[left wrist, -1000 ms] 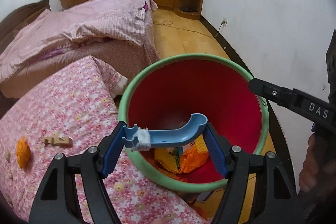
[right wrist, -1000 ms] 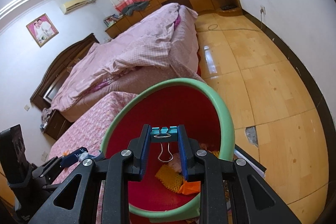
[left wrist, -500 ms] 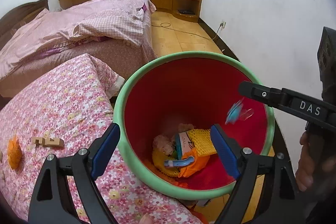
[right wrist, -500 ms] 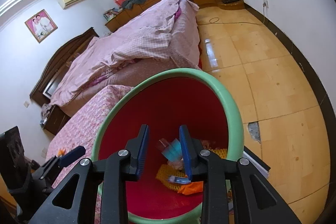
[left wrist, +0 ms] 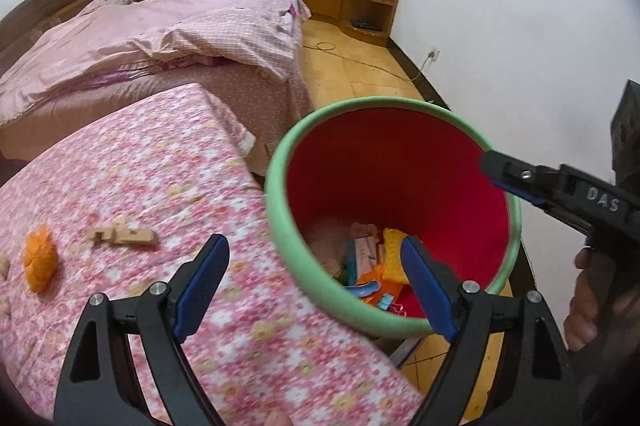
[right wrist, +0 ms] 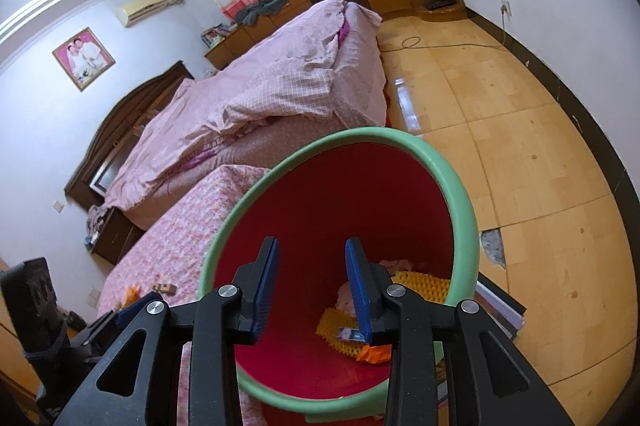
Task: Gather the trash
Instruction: 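Withdraw both open grippers from the bin toward the bedspread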
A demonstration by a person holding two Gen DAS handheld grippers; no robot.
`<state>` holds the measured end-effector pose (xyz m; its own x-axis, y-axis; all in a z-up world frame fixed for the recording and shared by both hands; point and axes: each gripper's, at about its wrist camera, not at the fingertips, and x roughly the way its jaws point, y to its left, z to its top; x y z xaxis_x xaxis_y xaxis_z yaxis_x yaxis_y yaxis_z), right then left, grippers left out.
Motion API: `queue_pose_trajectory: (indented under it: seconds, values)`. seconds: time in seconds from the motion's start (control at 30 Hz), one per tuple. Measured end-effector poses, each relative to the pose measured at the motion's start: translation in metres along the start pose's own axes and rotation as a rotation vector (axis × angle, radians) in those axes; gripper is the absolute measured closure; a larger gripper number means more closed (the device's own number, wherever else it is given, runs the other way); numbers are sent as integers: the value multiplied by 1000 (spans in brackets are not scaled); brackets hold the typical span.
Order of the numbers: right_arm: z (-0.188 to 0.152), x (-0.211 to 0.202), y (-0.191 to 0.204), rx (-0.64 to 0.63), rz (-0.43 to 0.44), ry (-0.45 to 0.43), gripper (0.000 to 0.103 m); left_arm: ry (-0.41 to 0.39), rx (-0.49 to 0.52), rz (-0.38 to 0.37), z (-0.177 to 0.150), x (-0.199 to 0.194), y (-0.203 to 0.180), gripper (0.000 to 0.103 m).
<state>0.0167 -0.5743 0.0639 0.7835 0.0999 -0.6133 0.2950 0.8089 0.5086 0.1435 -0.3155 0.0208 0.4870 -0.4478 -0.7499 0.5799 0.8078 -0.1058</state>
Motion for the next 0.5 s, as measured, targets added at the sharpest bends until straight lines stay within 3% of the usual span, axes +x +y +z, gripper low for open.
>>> queue_pose_trajectory:
  seconds: [0.5]
  values:
    - [-13, -13, 29, -17, 17, -6, 68, -48, -120, 151, -6, -48, 85, 16]
